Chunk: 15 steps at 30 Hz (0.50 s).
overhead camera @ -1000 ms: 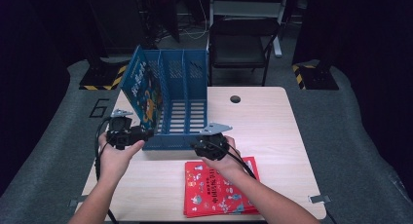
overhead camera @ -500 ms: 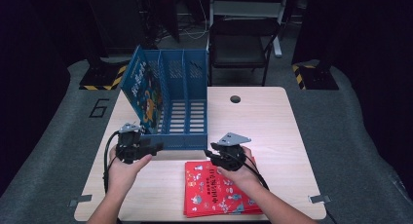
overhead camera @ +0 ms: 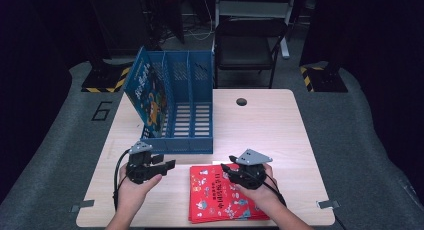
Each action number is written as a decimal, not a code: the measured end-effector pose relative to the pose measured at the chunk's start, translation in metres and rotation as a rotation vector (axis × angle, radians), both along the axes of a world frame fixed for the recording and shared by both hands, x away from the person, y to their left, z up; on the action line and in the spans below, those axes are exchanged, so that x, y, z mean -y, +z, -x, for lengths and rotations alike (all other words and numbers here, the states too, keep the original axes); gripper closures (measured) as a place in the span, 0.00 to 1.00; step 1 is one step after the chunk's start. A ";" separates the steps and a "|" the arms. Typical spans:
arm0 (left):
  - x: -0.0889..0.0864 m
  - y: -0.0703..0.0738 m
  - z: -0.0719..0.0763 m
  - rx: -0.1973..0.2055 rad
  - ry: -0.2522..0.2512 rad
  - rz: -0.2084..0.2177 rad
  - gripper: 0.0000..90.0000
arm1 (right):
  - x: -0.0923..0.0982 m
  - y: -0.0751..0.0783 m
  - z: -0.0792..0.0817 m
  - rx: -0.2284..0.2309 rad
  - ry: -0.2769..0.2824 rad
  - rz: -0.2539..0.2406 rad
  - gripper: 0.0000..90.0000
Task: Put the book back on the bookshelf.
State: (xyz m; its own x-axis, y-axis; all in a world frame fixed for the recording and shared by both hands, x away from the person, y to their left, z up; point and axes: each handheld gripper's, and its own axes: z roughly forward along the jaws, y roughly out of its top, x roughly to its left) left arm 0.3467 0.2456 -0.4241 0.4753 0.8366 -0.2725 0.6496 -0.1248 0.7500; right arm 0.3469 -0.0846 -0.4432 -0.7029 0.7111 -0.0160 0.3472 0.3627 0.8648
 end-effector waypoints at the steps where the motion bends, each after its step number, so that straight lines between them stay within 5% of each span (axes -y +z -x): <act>1: 0.001 -0.001 0.001 -0.002 0.004 -0.006 0.50 | 0.001 0.000 0.003 0.008 -0.003 0.008 0.62; 7: 0.006 -0.009 0.008 -0.003 0.009 -0.004 0.49 | 0.013 -0.004 0.017 -0.014 -0.016 0.011 0.56; 15: 0.020 -0.022 0.017 -0.021 -0.067 -0.016 0.47 | 0.045 -0.018 0.025 -0.082 -0.074 0.008 0.52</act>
State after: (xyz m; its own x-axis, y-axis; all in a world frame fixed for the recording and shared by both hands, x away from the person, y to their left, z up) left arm 0.3302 0.2253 -0.4460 0.5244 0.8076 -0.2696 0.6549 -0.1803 0.7339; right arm 0.3221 -0.1301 -0.4616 -0.6473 0.7615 0.0337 0.4431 0.3399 0.8296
